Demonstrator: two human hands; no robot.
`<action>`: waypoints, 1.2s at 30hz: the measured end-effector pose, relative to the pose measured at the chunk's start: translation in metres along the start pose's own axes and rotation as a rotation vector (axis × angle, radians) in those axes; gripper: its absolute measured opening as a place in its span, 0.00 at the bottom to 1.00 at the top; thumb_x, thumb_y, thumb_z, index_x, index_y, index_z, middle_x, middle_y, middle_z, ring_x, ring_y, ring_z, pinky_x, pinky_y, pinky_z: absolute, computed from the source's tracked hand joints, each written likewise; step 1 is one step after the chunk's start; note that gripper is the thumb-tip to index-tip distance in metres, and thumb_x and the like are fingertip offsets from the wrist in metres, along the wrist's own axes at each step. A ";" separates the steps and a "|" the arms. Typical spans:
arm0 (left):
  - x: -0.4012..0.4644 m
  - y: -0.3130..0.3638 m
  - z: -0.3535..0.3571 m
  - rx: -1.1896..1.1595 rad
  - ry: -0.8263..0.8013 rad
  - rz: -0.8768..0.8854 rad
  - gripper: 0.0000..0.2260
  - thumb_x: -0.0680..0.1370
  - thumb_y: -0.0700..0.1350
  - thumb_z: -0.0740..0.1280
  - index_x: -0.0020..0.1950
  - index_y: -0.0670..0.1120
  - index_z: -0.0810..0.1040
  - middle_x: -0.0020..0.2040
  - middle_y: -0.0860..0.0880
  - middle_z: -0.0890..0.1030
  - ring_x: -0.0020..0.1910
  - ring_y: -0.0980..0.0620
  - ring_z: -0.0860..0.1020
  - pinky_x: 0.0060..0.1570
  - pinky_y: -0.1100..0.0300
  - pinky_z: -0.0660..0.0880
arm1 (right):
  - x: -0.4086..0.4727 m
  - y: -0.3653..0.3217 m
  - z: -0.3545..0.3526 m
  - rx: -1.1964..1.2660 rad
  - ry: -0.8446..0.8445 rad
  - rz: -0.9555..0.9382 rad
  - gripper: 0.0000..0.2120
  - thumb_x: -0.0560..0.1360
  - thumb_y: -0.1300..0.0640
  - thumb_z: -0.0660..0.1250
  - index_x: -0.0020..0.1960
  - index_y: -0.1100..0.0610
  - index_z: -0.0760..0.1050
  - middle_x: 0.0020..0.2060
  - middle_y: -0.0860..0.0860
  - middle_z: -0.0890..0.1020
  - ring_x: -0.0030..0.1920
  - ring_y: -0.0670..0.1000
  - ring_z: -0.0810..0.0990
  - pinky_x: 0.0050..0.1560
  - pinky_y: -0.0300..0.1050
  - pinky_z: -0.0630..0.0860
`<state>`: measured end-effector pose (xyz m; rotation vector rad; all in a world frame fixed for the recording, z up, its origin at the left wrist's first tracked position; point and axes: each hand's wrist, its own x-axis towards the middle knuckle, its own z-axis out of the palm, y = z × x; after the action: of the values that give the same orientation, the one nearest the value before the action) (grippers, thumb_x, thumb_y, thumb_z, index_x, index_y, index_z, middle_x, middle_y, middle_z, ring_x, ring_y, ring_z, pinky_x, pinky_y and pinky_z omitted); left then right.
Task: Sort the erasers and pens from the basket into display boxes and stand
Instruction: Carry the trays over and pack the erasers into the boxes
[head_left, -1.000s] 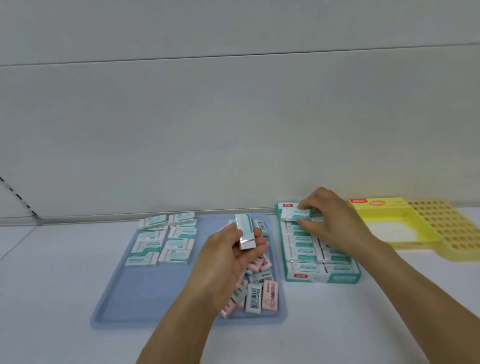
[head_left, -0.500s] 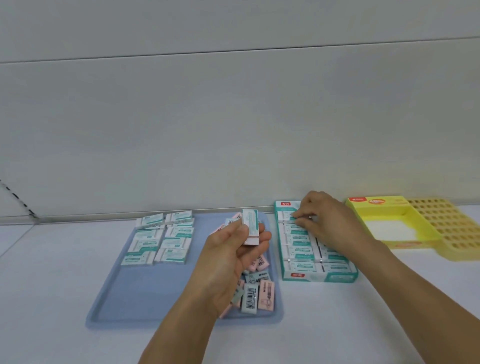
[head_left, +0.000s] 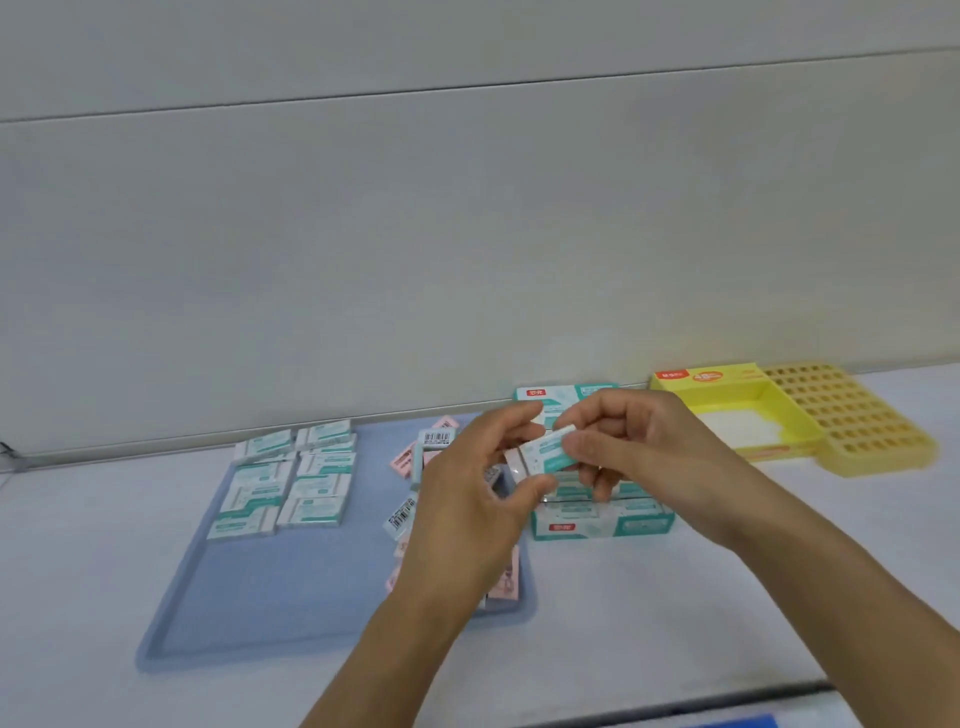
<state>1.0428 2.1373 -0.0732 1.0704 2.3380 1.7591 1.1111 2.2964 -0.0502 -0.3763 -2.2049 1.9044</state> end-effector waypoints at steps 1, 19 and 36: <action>-0.001 -0.002 0.003 0.051 -0.030 0.016 0.28 0.70 0.39 0.76 0.61 0.65 0.71 0.54 0.65 0.79 0.55 0.69 0.76 0.53 0.76 0.70 | -0.002 0.003 -0.001 -0.016 0.058 0.011 0.02 0.74 0.68 0.69 0.47 0.64 0.79 0.30 0.55 0.80 0.30 0.50 0.76 0.31 0.42 0.75; -0.011 -0.061 0.005 0.744 -0.204 0.462 0.14 0.71 0.54 0.61 0.48 0.55 0.85 0.47 0.55 0.82 0.46 0.55 0.78 0.48 0.61 0.77 | -0.011 0.052 0.010 -0.747 0.222 -0.034 0.05 0.73 0.57 0.71 0.39 0.51 0.81 0.40 0.44 0.82 0.42 0.43 0.78 0.39 0.34 0.72; -0.028 -0.074 -0.078 0.715 0.025 0.194 0.16 0.79 0.52 0.59 0.65 0.51 0.76 0.61 0.52 0.78 0.61 0.54 0.73 0.67 0.47 0.68 | 0.025 0.017 0.073 -1.027 0.025 -0.465 0.18 0.75 0.40 0.57 0.50 0.47 0.81 0.43 0.46 0.80 0.46 0.51 0.78 0.45 0.48 0.70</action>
<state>0.9953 2.0478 -0.1190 1.3758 3.0564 0.9533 1.0658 2.2382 -0.0785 -0.0011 -2.7541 0.4469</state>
